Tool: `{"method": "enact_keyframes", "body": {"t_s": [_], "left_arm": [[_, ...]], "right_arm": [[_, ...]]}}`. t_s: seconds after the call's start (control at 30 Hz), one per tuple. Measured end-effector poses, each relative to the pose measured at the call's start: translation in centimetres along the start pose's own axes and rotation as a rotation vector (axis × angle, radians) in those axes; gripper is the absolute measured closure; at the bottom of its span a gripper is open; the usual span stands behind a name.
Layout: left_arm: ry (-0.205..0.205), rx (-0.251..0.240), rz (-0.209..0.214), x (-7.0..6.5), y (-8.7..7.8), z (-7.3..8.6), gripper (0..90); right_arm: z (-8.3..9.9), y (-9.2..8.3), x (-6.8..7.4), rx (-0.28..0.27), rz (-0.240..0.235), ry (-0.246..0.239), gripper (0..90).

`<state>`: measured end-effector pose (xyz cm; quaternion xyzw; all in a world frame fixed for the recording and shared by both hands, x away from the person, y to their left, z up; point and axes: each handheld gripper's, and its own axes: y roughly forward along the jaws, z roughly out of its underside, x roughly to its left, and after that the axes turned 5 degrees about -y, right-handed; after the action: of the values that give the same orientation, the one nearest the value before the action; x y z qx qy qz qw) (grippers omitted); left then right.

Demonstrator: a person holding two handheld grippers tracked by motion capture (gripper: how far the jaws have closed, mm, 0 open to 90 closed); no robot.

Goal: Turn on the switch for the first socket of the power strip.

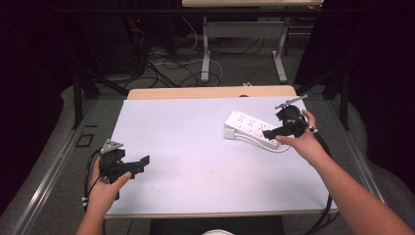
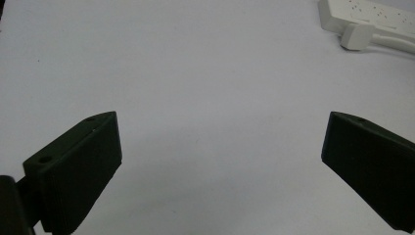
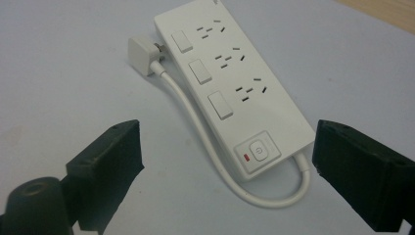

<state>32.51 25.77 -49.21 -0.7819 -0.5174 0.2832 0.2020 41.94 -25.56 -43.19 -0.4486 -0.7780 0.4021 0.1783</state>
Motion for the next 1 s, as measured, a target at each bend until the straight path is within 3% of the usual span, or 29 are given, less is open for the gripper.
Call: {"method": "enact_keyframes", "body": {"t_s": [0.27, 0.43, 1.0], "left_arm": [[0.0, 0.004, 0.002, 0.1, 0.0, 0.0, 1.2], [-0.001, 0.006, 0.0, 0.1, 0.0, 0.0, 1.3], [-0.003, 0.008, -0.001, 0.2, 0.1, 0.0, 1.3]], "right_arm": [[-1.1, 1.0, 0.0, 0.019, 0.008, -0.023, 14.9], [-1.5, 1.7, 0.0, 0.028, 0.004, -0.009, 15.9], [-2.5, 4.2, -0.6, 0.057, -0.033, -0.007, 33.8]]}}
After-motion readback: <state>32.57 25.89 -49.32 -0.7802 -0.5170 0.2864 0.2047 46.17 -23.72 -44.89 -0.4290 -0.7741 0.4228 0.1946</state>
